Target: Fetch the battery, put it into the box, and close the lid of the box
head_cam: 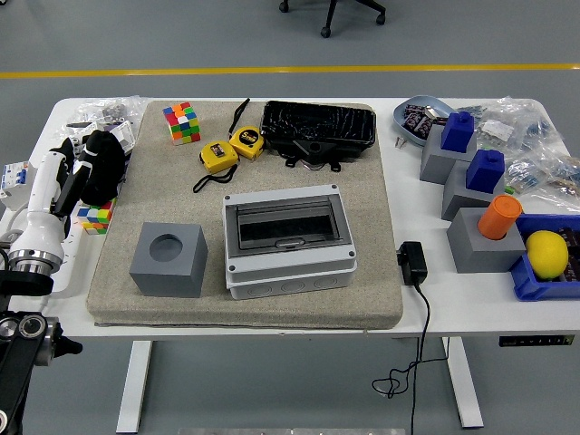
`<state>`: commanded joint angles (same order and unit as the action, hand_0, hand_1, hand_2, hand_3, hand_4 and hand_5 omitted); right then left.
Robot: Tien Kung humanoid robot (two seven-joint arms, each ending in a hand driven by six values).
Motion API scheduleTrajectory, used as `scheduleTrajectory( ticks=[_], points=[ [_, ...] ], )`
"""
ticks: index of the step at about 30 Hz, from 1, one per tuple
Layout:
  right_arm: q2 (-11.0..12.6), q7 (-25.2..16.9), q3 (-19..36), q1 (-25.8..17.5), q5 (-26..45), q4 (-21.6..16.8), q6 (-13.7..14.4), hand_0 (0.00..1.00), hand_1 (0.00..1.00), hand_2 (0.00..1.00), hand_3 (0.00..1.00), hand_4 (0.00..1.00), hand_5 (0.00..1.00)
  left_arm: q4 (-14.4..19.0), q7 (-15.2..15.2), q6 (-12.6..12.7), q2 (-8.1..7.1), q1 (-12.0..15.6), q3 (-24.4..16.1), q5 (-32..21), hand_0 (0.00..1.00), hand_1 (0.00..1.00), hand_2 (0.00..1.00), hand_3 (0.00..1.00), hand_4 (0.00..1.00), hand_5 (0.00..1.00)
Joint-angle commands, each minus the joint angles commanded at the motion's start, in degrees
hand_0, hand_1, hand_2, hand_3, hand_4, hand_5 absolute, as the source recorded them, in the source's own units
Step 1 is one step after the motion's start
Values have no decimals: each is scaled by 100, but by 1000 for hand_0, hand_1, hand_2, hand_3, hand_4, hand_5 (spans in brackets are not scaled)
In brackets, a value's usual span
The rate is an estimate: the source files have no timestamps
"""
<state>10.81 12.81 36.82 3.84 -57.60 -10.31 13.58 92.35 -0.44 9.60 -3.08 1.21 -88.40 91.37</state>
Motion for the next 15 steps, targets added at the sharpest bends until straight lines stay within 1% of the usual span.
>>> scheduleTrajectory(
  ticks=[1,2,5,6,7,8,10,11,12,15],
  points=[
    [-6,119,261,-4,-152,0,-260,646,679,767,746,998,998,1,-1,-1,0,4,-1,1,774,772,734,718,998,998],
    [-9,199,484,-8,-225,0,-462,646,679,767,746,998,998,2,-1,-1,1,8,-2,0,774,772,734,718,998,998],
    [-27,409,1149,-16,-557,0,-845,646,679,767,746,998,998,0,-3,-2,0,20,5,0,774,772,734,718,998,998],
    [-35,501,1409,-17,-736,0,-971,955,938,974,954,998,998,-1,-5,-4,0,25,8,1,777,771,734,718,998,998],
    [-37,533,1532,-16,-792,0,-1013,955,938,974,954,998,998,-3,-6,-3,1,25,9,2,777,771,734,718,998,998],
    [-40,624,1781,-19,-929,0,-1132,955,938,974,954,998,998,-6,-10,2,3,24,13,7,777,771,734,718,998,998],
    [-41,721,2108,-26,-1077,0,-1274,955,938,974,954,998,998,-11,-9,7,6,27,17,8,777,771,734,718,998,998],
    [-41,757,2188,-27,-1123,0,-1321,955,938,974,954,998,998,-15,-5,7,6,29,18,7,777,771,734,718,998,998],
    [-39,794,2260,-30,-1178,0,-1379,998,998,998,998,998,998,-22,0,-4,4,32,19,10,816,784,750,721,998,998],
    [-38,853,2346,-35,-1254,0,-1465,998,998,998,998,998,998,-29,2,-37,-1,40,19,4,816,784,750,721,998,998]
  ],
)
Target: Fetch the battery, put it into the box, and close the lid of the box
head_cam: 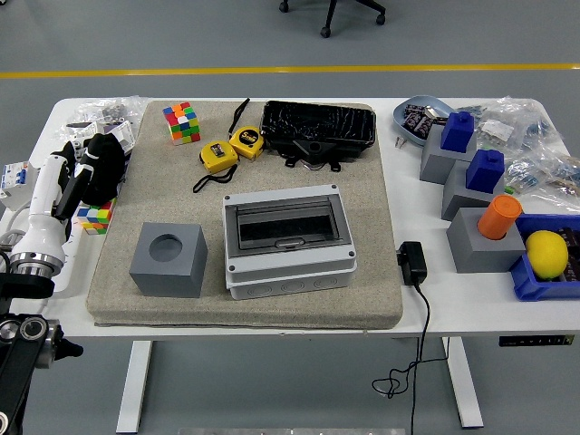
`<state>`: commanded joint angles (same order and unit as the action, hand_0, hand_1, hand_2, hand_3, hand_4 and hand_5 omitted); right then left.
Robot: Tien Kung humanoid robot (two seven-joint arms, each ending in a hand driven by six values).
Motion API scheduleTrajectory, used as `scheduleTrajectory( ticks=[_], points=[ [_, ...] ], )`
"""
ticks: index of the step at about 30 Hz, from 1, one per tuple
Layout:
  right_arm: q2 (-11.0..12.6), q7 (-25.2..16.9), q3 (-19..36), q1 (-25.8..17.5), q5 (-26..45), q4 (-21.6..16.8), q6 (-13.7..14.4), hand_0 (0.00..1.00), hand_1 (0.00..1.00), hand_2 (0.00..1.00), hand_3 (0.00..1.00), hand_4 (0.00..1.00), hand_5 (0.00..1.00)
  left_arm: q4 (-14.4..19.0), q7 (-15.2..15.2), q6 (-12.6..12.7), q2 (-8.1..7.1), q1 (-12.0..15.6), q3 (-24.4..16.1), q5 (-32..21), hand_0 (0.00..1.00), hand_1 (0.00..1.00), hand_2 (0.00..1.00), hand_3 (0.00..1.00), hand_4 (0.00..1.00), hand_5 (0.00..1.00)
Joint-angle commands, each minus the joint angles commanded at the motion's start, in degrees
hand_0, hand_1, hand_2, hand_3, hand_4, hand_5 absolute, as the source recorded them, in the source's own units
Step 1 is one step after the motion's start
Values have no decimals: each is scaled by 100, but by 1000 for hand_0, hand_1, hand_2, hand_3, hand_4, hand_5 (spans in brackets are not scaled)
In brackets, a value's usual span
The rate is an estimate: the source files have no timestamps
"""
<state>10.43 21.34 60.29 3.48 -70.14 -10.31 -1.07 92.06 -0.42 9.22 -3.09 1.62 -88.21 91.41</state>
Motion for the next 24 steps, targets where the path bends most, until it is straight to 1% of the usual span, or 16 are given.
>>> scheduleTrajectory(
  ticks=[2,3,8,9,11,12,14,15,16,18,20,21,24],
  points=[
    [-8,59,123,0,-132,0,-39,998,998,998,998,998,998,-11,1,-21,8,10,-9,-5,816,784,750,721,998,998],
    [-13,82,170,2,-202,0,-48,998,998,998,998,998,998,-14,4,-20,10,15,-8,-8,884,835,794,734,998,998],
    [-24,170,238,17,-410,0,-113,998,998,998,998,998,998,-19,-8,-60,11,16,-1,-13,884,835,794,734,998,998],
    [-24,151,177,16,-401,0,-92,998,998,998,998,998,998,-17,-12,-72,10,14,-3,-11,916,856,805,743,998,998],
    [-20,121,-124,20,-237,0,32,998,998,998,998,998,998,-16,-15,-74,16,9,-13,-13,916,856,805,743,998,998],
    [-20,60,-334,25,-117,0,152,998,998,998,998,998,998,-14,-18,-72,18,9,-19,-14,916,856,805,743,998,998],
    [-31,-170,-730,16,133,0,523,998,998,998,998,998,998,-15,-26,-68,22,7,-26,-17,916,856,805,743,998,998],
    [-36,-227,-788,14,163,0,663,998,958,853,861,998,998,-15,-28,-66,23,8,-28,-19,923,860,808,742,998,998],
    [-35,-259,-962,15,312,0,836,998,958,853,861,998,998,-13,-31,-64,25,13,-31,-21,923,860,808,742,998,998],
    [-35,-253,-1125,25,347,0,1042,998,958,853,861,998,998,-13,-38,-67,27,10,-32,-21,923,860,808,742,998,998],
    [-33,-233,-1195,33,286,0,1178,998,958,853,861,998,998,-7,-41,-65,34,4,-36,-21,923,860,808,742,998,998],
    [-33,-221,-1190,36,215,0,1205,998,825,711,705,998,912,-4,-42,-65,37,3,-38,-20,925,858,806,740,998,998],
    [-31,-174,-1264,41,101,0,1193,998,825,711,705,998,912,-1,-59,-77,45,-3,-46,-12,925,858,806,740,998,998]
  ],
)
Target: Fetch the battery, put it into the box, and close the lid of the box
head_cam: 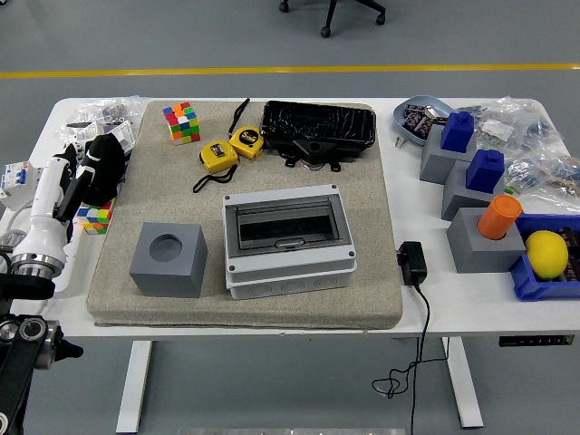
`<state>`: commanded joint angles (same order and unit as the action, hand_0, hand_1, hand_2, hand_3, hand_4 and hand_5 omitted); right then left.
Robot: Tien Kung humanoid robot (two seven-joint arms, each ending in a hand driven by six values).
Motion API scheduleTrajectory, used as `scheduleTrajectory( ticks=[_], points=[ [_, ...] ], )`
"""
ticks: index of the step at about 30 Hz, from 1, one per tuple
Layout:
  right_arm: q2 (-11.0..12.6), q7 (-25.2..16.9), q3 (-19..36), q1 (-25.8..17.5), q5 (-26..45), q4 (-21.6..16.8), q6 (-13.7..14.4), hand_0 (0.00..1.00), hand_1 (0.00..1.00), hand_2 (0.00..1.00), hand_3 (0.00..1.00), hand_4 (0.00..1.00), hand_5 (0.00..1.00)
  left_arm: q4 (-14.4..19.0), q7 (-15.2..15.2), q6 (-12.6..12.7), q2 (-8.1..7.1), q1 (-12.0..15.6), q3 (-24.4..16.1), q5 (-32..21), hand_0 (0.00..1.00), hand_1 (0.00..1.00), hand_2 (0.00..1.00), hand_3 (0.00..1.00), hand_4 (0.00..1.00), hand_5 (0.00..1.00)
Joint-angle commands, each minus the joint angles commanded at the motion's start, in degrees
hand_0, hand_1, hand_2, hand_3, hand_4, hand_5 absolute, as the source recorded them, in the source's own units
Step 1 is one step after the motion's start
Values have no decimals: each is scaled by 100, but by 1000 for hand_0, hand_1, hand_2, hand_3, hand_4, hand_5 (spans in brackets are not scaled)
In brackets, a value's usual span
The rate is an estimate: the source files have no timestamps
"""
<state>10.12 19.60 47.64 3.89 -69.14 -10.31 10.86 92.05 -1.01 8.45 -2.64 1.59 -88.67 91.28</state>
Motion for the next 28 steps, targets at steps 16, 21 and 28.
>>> scheduleTrajectory(
  ticks=[16,21,28],
  points=[
    [-17,-143,-45,29,-404,0,219,998,763,619,448,633,242,7,-16,5,27,-32,16,-16,923,850,797,741,998,998],
    [-29,-277,-247,32,-393,0,421,998,742,560,352,731,79,10,-22,3,32,-28,10,-13,922,846,795,741,998,998],
    [-16,-272,-114,65,-482,0,348,998,742,560,352,731,79,7,-27,0,34,-46,4,-6,922,846,795,741,998,998]
  ],
)
